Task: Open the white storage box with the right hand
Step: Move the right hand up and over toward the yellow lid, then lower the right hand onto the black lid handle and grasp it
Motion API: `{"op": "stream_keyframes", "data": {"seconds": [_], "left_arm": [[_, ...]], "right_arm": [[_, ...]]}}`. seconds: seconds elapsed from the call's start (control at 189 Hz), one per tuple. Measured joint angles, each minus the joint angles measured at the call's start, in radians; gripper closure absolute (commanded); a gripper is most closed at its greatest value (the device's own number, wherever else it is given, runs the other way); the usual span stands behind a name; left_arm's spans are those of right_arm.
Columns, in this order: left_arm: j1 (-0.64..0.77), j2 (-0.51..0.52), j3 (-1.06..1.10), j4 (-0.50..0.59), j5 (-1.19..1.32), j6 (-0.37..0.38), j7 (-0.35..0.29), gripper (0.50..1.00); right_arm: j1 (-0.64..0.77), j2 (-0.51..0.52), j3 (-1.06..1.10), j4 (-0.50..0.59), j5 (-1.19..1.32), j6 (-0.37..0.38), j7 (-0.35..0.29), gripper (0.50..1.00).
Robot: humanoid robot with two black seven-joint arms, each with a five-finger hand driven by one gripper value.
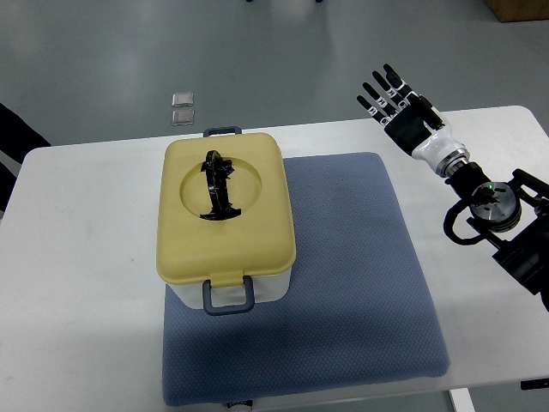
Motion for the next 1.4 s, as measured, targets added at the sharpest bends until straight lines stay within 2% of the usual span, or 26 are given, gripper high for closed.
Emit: {"op": "stream_keyframes", "data": {"seconds": [0.285,0.401,0.628,0.792,0.877,1.077,1.23,1.399], "left_arm": [[0.0,0.0,0.001,-0.001,0.0,-0.003,0.0,0.5],[0.0,0.0,0.001,0.001,-0.001,0.0,0.0,0.5],[0.0,0.0,0.001,0.001,-0.002,-0.004,0.0,0.5],[-0.001,0.0,0.001,-0.002,0.002,-0.01,0.0,0.5],[-0.002,0.0,0.001,-0.001,0.003,-0.011,0.0,0.5],[-0.001,0.0,0.002,0.001,0.001,-0.011,0.0,0.5],[-0.002,0.0,0.0,0.001,0.0,-0.011,0.0,0.5],[-0.001,0.0,0.0,0.002,0.0,-0.011,0.0,0.5]], "right_arm": [[0.005,-0.004,-0.001,0.001,-0.01,0.0,-0.002,0.579],[0.026,-0.02,-0.003,0.001,-0.118,0.005,-0.008,0.579],[0.248,-0.161,-0.067,0.003,-0.793,0.148,-0.029,0.579],[0.48,-0.198,-0.195,0.013,-1.296,0.171,-0.027,0.579],[0.637,-0.201,-0.3,0.084,-1.526,0.172,-0.018,0.579],[0.912,-0.176,-0.51,0.297,-1.654,0.173,-0.012,0.579],[0.965,-0.127,-0.527,0.415,-1.658,0.173,-0.012,0.579],[0.947,-0.08,-0.528,0.442,-1.662,0.172,-0.006,0.579]]}}
